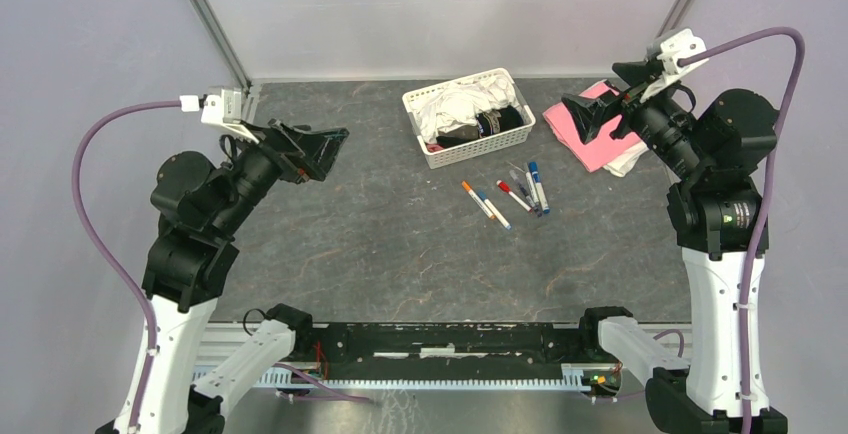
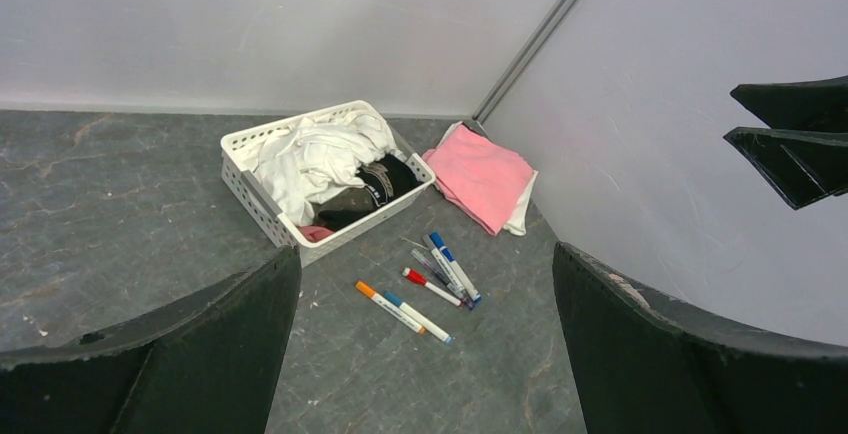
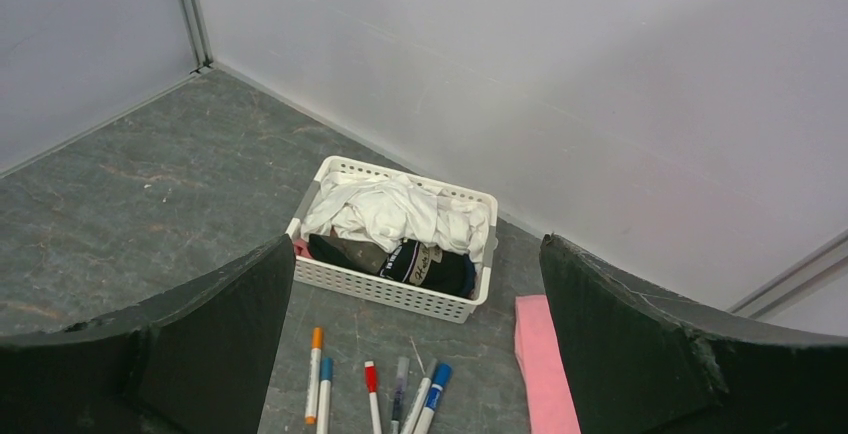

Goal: Insert the pens into the pen caps
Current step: Reset both arms

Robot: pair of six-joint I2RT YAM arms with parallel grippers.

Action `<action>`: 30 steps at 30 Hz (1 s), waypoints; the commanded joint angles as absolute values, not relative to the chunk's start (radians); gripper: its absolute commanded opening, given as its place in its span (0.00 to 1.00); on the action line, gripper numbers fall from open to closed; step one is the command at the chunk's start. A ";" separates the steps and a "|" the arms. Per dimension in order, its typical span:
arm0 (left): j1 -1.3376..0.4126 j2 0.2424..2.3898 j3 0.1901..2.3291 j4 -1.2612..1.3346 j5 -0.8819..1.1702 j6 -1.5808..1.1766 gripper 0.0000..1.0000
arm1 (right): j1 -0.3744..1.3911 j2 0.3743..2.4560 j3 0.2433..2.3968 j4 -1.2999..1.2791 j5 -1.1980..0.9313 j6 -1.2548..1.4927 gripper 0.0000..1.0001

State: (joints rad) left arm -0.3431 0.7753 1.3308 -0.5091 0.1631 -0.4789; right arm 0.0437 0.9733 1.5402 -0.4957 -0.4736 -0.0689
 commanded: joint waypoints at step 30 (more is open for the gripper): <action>-0.339 0.737 1.302 -0.507 0.167 -0.456 1.00 | 0.040 0.956 1.529 -0.474 -0.522 -0.074 0.98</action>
